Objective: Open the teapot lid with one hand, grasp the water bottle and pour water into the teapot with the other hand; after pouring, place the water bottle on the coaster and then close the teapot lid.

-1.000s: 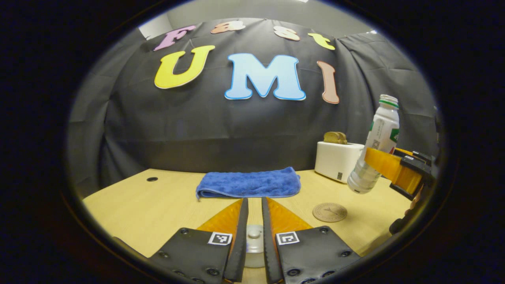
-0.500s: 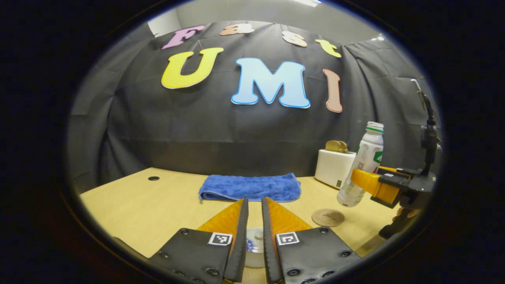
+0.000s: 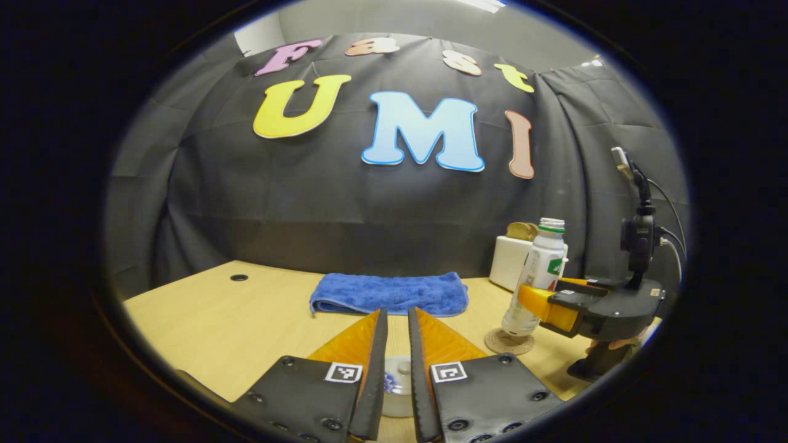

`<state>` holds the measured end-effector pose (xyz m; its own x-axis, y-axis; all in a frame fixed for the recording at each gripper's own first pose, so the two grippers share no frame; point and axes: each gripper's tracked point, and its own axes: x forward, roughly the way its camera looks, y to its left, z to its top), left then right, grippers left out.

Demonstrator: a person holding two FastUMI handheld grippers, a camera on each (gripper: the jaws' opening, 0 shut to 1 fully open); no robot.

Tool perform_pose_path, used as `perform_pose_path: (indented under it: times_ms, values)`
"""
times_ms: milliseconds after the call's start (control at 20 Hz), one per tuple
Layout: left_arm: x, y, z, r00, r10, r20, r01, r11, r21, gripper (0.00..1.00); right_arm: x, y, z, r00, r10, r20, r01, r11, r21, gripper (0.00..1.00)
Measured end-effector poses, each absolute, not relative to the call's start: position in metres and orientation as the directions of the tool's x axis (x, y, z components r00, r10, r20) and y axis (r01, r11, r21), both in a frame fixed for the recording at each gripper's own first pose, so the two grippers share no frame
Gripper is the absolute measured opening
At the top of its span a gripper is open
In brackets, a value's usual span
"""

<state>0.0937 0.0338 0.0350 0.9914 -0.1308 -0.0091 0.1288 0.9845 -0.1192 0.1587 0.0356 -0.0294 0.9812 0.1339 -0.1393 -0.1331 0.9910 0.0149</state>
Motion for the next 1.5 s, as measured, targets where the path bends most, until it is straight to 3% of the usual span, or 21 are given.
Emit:
perform_pose_path:
  times_ms: [1000, 1050, 1100, 1200, 1250, 1300, 1350, 1400, 1450, 1500]
  values:
    - [0.094, 0.035, 0.036, 0.991, -0.130, 0.002, 0.129, 0.981, -0.146, 0.29, 0.169, 0.042, -0.053, 0.967, 0.148, -0.208, -0.147, 0.989, 0.019, 0.73]
    - [0.094, 0.035, 0.035, 0.991, -0.130, 0.002, 0.129, 0.981, -0.147, 0.29, 0.169, 0.042, -0.052, 0.967, 0.148, -0.206, -0.148, 0.989, 0.020, 0.89]
    - [0.094, 0.035, 0.035, 0.991, -0.131, 0.002, 0.130, 0.981, -0.147, 0.27, 0.169, 0.041, -0.052, 0.968, 0.143, -0.207, -0.142, 0.990, 0.018, 0.74]
    - [0.094, 0.035, 0.035, 0.991, -0.131, 0.003, 0.130, 0.980, -0.148, 0.27, 0.169, 0.041, -0.049, 0.970, 0.144, -0.196, -0.144, 0.989, 0.016, 0.76]
    - [0.093, 0.035, 0.036, 0.991, -0.131, 0.004, 0.130, 0.980, -0.149, 0.27, 0.168, 0.041, -0.047, 0.971, 0.144, -0.191, -0.144, 0.990, 0.013, 0.71]
    - [0.093, 0.035, 0.035, 0.991, -0.132, 0.004, 0.132, 0.980, -0.149, 0.29, 0.168, 0.042, -0.045, 0.972, 0.148, -0.184, -0.148, 0.989, 0.013, 0.89]
    - [0.094, 0.035, 0.035, 0.991, -0.133, 0.003, 0.132, 0.980, -0.150, 0.29, 0.167, 0.042, -0.043, 0.973, 0.149, -0.178, -0.148, 0.989, 0.016, 0.93]
    - [0.094, 0.035, 0.034, 0.991, -0.132, 0.002, 0.131, 0.980, -0.149, 0.29, 0.166, 0.042, -0.042, 0.973, 0.150, -0.174, -0.148, 0.989, 0.020, 0.77]
    - [0.094, 0.035, 0.034, 0.991, -0.131, 0.001, 0.130, 0.980, -0.149, 0.29, 0.166, 0.042, -0.040, 0.974, 0.150, -0.171, -0.148, 0.989, 0.025, 0.77]
    - [0.095, 0.035, 0.035, 0.991, -0.131, 0.001, 0.130, 0.980, -0.149, 0.27, 0.165, 0.041, -0.039, 0.974, 0.149, -0.168, -0.147, 0.989, 0.027, 0.93]
